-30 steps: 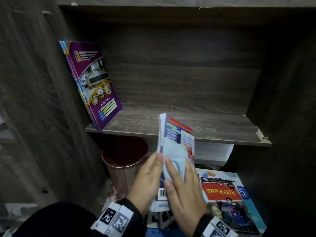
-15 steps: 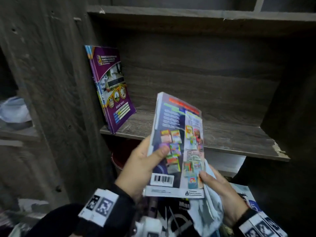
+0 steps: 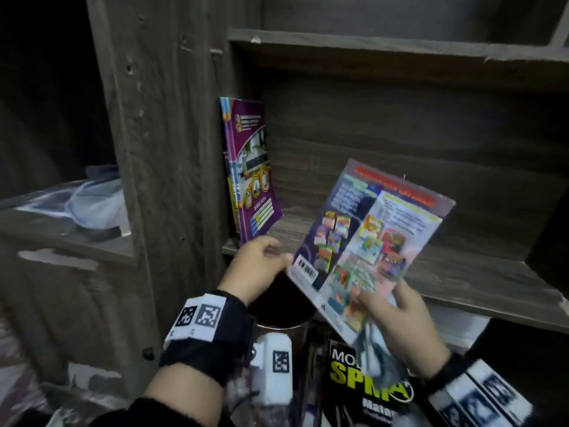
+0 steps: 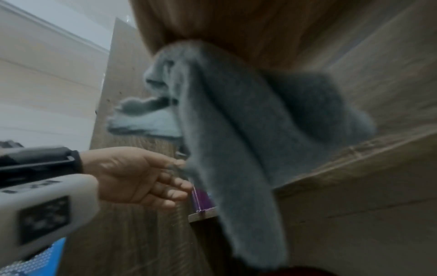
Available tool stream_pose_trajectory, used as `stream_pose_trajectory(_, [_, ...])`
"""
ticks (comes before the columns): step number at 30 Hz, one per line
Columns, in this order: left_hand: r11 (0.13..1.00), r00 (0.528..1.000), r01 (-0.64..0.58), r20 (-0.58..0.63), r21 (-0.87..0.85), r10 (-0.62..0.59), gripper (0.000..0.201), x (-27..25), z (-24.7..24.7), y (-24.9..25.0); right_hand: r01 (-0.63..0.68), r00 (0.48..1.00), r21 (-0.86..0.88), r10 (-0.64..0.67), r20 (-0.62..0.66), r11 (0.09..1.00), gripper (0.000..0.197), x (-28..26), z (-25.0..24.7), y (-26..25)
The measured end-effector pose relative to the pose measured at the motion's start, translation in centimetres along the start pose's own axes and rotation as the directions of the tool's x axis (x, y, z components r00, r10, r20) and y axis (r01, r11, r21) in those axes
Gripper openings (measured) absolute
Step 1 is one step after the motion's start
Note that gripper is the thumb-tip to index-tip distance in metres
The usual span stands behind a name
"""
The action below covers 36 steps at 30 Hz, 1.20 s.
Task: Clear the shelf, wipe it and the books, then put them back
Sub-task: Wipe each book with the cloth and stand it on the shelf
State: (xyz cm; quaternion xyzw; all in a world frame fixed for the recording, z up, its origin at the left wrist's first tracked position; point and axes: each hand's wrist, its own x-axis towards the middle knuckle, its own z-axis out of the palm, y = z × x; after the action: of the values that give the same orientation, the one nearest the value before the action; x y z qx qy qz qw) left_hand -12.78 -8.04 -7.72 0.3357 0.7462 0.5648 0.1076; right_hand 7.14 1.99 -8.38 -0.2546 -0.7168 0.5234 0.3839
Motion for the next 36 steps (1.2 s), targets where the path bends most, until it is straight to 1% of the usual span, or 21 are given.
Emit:
stream_pose_trajectory(1, [0.998, 0.996, 0.054, -0.066, -0.019, -0.055, 0.019, 1.1, -0.8, -0.9, 0.019, 0.999, -0.121, -0.024, -0.039, 0.992, 0.011, 1.6, 1.2, -0.1])
stream_pose_trajectory(2, [0.994, 0.987, 0.107, -0.121, -0.032, -0.110, 0.016, 2.1, -1.7, -1.9, 0.028, 0.998, -0.198, -0.039, -0.051, 0.980, 0.011, 3.2, 2.7, -0.3])
stream_pose_trajectory(4, [0.987, 0.966, 0.160, -0.200, -0.022, -0.161, 0.014, 3.6, -2.5, -3.4, 0.045, 0.997, -0.327, -0.060, -0.038, 0.944, 0.013, 6.4, 5.0, -0.7])
stream_pose_trajectory(5, [0.985, 0.958, 0.170, -0.235, -0.012, -0.168, 0.012, 4.2, -2.8, -4.2, 0.052, 0.998, -0.404, -0.064, -0.014, 0.913, 0.011, 8.0, 6.5, -1.1])
stream_pose_trajectory(8, [0.982, 0.934, 0.184, -0.304, -0.035, -0.186, 0.028, 5.5, -2.9, -6.0, 0.093, 0.995, -0.584, -0.052, 0.087, 0.806, 0.026, 11.7, 10.5, -1.7])
stream_pose_trajectory(10, [0.983, 0.929, 0.176, -0.321, -0.052, -0.184, 0.023, 5.9, -2.4, -6.7, 0.124, 0.989, -0.657, -0.039, 0.142, 0.744, 0.032, 13.0, 13.0, -1.8])
stream_pose_trajectory(11, [0.985, 0.930, 0.167, -0.325, -0.045, -0.173, 0.016, 6.0, -2.2, -7.0, 0.148, 0.982, -0.657, -0.034, 0.183, 0.740, 0.035, 13.4, 14.0, -1.6])
stream_pose_trajectory(12, [0.986, 0.931, 0.162, -0.327, -0.029, -0.163, 0.008, 6.1, -1.9, -7.1, 0.169, 0.971, -0.630, -0.020, 0.238, 0.758, 0.041, 13.7, 14.8, -1.3])
stream_pose_trajectory(13, [0.987, 0.932, 0.162, -0.327, -0.016, -0.159, 0.006, 6.1, -1.7, -7.2, 0.179, 0.955, -0.587, 0.004, 0.297, 0.789, 0.049, 13.9, 15.3, -1.0])
stream_pose_trajectory(14, [0.986, 0.931, 0.166, -0.328, -0.012, -0.161, 0.011, 6.1, -1.7, -7.2, 0.176, 0.936, -0.542, 0.031, 0.351, 0.821, 0.061, 14.0, 15.5, -0.7])
stream_pose_trajectory(16, [0.985, 0.931, 0.173, -0.323, -0.023, -0.171, 0.021, 6.2, -1.7, -7.4, 0.133, 0.905, -0.463, 0.082, 0.416, 0.876, 0.081, 14.3, 15.1, -0.2])
stream_pose_trajectory(18, [0.981, 0.930, 0.183, -0.311, -0.068, -0.195, 0.028, 6.4, -1.6, -7.4, 0.101, 0.894, -0.408, 0.096, 0.437, 0.908, 0.088, 14.5, 14.5, 0.3])
stream_pose_trajectory(20, [0.973, 0.926, 0.195, -0.304, -0.120, -0.223, 0.032, 6.5, -1.5, -7.3, 0.099, 0.907, -0.404, 0.085, 0.414, 0.909, 0.088, 14.6, 14.6, 0.8])
stream_pose_trajectory(24, [0.971, 0.924, 0.190, -0.307, -0.143, -0.226, 0.032, 6.2, -1.3, -7.0, 0.104, 0.938, -0.409, 0.048, 0.343, 0.907, 0.084, 14.4, 16.0, 1.1])
stream_pose_trajectory(27, [0.974, 0.923, 0.190, -0.316, -0.125, -0.220, 0.017, 6.1, -1.5, -7.0, 0.110, 0.941, -0.427, 0.044, 0.335, 0.897, 0.086, 14.3, 17.0, 0.8])
stream_pose_trajectory(29, [0.971, 0.924, 0.207, -0.302, -0.121, -0.234, 0.012, 6.1, -1.8, -7.2, 0.102, 0.938, -0.416, 0.052, 0.342, 0.904, 0.086, 14.2, 17.2, 0.8])
stream_pose_trajectory(32, [0.965, 0.927, 0.262, -0.277, 0.002, -0.252, 0.014, 6.0, -2.1, -7.7, 0.070, 0.934, -0.340, 0.058, 0.352, 0.938, 0.081, 13.5, 16.4, 0.7])
stream_pose_trajectory(33, [0.957, 0.929, 0.285, -0.263, 0.056, -0.261, 0.011, 5.8, -2.1, -7.6, 0.070, 0.929, -0.303, 0.049, 0.368, 0.950, 0.078, 13.0, 15.9, 0.5])
stream_pose_trajectory(34, [0.945, 0.934, 0.303, -0.236, 0.120, -0.269, 0.008, 5.7, -2.1, -7.3, 0.070, 0.921, -0.265, 0.040, 0.388, 0.962, 0.075, 12.4, 15.2, 0.4])
stream_pose_trajectory(35, [0.923, 0.939, 0.323, -0.193, 0.210, -0.285, 0.013, 5.6, -2.1, -7.1, 0.064, 0.912, -0.235, 0.039, 0.408, 0.970, 0.072, 11.7, 14.2, 0.3])
stream_pose_trajectory(36, [0.882, 0.939, 0.344, -0.130, 0.323, -0.319, 0.020, 5.3, -2.0, -6.8, 0.055, 0.906, -0.215, 0.042, 0.421, 0.975, 0.068, 10.9, 13.2, 0.4])
